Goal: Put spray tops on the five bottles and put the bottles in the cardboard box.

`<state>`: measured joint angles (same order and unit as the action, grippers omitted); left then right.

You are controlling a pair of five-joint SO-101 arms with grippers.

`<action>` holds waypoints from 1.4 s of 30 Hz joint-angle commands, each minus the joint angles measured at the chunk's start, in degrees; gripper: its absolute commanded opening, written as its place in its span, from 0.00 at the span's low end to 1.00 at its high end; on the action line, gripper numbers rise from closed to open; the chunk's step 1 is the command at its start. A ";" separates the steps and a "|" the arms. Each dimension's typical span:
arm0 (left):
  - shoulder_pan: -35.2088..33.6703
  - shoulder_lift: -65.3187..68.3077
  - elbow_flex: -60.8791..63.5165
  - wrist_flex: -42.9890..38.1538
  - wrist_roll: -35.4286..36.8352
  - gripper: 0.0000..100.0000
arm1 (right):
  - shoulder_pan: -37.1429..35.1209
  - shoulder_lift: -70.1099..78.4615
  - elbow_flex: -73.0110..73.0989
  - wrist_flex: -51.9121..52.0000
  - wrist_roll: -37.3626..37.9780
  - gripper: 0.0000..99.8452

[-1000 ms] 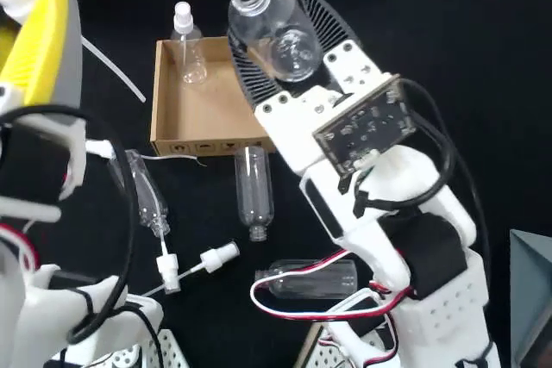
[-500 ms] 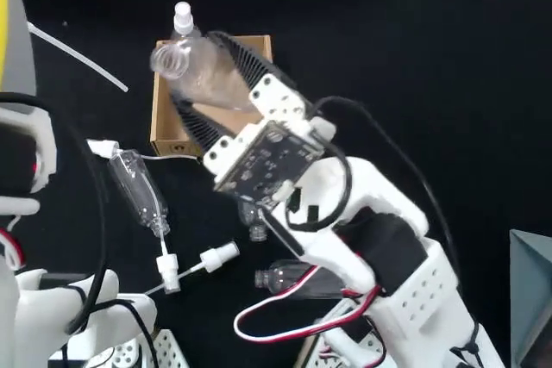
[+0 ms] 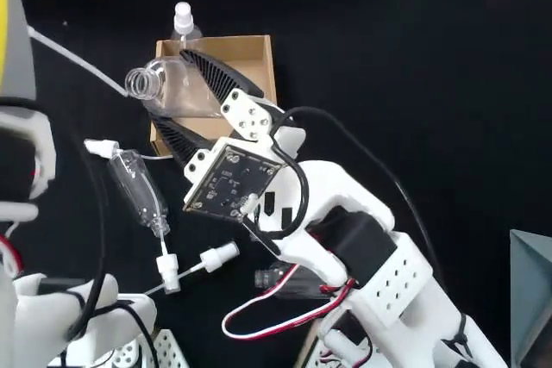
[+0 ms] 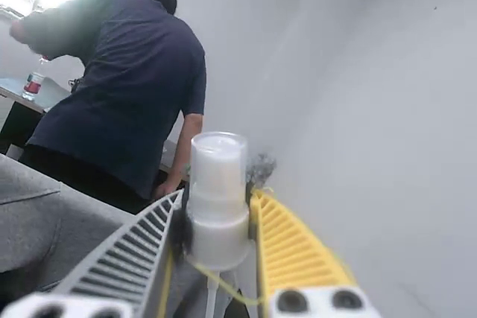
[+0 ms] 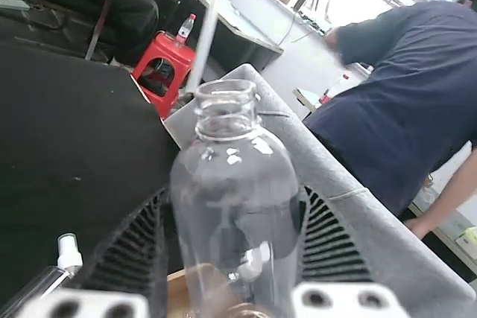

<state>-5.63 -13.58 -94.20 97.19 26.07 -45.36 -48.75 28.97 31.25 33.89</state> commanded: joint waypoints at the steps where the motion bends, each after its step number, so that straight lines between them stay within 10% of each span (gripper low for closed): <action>1: -0.66 -3.25 -0.75 0.35 0.62 0.03 | -1.23 -0.57 -0.31 -2.46 0.62 0.10; 42: -0.66 -3.78 -0.75 1.58 0.35 0.03 | -6.42 -4.79 0.75 -2.37 0.18 0.10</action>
<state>-5.71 -18.24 -95.78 98.33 26.07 -50.55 -50.15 30.11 30.55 33.98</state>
